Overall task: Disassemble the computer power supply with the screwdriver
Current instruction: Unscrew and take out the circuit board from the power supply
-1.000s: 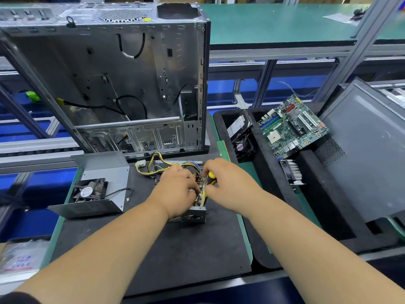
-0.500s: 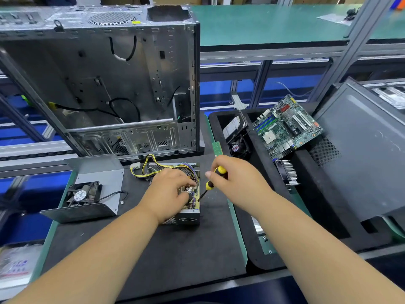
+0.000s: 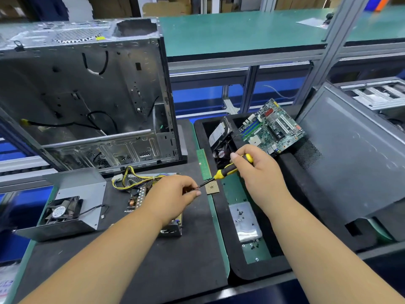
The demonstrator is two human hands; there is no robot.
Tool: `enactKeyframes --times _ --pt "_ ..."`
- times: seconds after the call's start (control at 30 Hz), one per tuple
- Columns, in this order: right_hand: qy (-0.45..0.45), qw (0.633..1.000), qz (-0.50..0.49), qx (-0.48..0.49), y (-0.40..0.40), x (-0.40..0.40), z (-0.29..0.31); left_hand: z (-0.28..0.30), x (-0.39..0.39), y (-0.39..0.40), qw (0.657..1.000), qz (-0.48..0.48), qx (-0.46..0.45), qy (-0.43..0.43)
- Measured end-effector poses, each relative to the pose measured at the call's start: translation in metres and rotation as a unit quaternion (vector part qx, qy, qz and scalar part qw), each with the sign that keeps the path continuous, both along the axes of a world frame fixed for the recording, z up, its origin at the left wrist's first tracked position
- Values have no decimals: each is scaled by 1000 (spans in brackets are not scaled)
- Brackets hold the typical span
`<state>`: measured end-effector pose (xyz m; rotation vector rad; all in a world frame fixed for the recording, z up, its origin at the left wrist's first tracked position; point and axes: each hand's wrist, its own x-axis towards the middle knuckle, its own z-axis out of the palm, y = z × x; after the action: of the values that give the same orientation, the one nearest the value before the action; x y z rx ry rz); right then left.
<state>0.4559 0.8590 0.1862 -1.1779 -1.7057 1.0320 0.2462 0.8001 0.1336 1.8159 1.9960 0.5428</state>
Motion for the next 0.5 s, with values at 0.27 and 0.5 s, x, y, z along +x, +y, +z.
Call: enactKeyframes --times 0.27,0.5 --pt "25 997 -69 6 14 44 -13 -15 52 13 998 -15 -55 6" --pt "17 993 -120 6 25 80 -25 -35 109 32 988 -22 -100 -112"
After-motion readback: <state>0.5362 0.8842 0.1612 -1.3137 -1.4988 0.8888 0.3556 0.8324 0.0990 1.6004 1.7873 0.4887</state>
